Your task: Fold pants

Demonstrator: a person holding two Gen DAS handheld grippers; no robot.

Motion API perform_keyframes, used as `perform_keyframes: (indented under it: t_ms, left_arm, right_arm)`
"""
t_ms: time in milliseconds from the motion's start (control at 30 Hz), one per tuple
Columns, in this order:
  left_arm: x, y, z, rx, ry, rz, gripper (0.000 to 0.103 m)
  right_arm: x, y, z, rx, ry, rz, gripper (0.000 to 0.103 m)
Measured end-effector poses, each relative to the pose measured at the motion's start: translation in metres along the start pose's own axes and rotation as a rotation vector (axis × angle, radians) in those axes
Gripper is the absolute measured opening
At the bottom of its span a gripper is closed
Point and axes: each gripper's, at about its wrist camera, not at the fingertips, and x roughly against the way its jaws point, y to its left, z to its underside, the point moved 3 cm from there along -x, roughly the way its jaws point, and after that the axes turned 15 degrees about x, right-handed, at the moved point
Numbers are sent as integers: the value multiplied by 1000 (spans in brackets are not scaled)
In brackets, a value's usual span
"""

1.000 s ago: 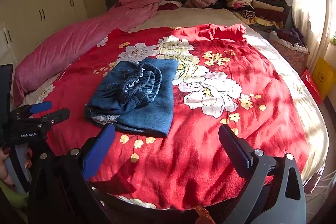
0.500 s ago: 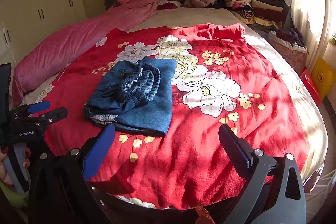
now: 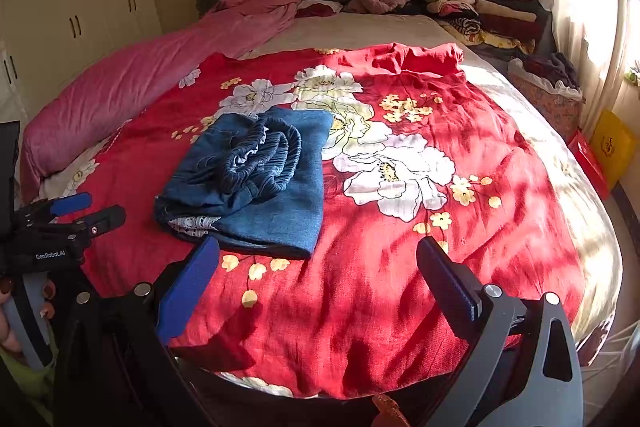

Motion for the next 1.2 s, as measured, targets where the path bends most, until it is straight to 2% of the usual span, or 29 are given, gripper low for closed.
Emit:
perform_keyframes:
  t_ms: [867,1200]
  left_arm:
    - [-1,-2,3,7,10,10,93]
    - [-15,14,2,22,30,-56,93]
  right_arm:
    - [-2,-5,3,-9,14,31,98]
    - [-11,-14,7,-20,37,50,98]
